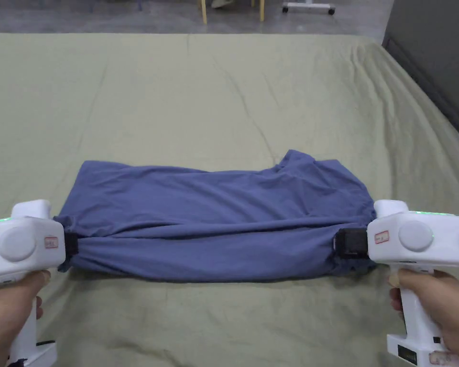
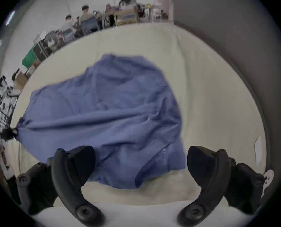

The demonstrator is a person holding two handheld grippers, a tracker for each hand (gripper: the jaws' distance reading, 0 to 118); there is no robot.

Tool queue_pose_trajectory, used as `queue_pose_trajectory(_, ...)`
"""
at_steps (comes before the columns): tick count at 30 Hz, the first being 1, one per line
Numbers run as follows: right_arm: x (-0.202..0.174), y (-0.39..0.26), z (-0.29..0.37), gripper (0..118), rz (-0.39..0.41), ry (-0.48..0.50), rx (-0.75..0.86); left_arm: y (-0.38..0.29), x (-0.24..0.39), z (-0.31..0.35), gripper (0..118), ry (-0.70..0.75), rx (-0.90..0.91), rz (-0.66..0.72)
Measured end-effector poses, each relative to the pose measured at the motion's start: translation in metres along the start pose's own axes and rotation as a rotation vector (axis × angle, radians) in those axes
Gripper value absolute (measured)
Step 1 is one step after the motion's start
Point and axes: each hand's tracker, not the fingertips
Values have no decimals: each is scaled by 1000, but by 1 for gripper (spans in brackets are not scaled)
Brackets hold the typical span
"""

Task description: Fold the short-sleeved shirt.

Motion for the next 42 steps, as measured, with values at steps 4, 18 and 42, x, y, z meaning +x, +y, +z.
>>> queue_pose_trajectory(4, 15, -10, -25, 31, 13, -32, 52, -8, -11, 4, 5, -26, -11, 57)
queue_pose_trajectory(18, 29, -66, 105, 7, 8, 88, -16, -74, -55, 83, 5, -168, -77, 115)
queue_pose_trajectory(42, 52, -90, 132, 118, -81, 1, 289, -112, -47, 145, 118, -386, 190, 324)
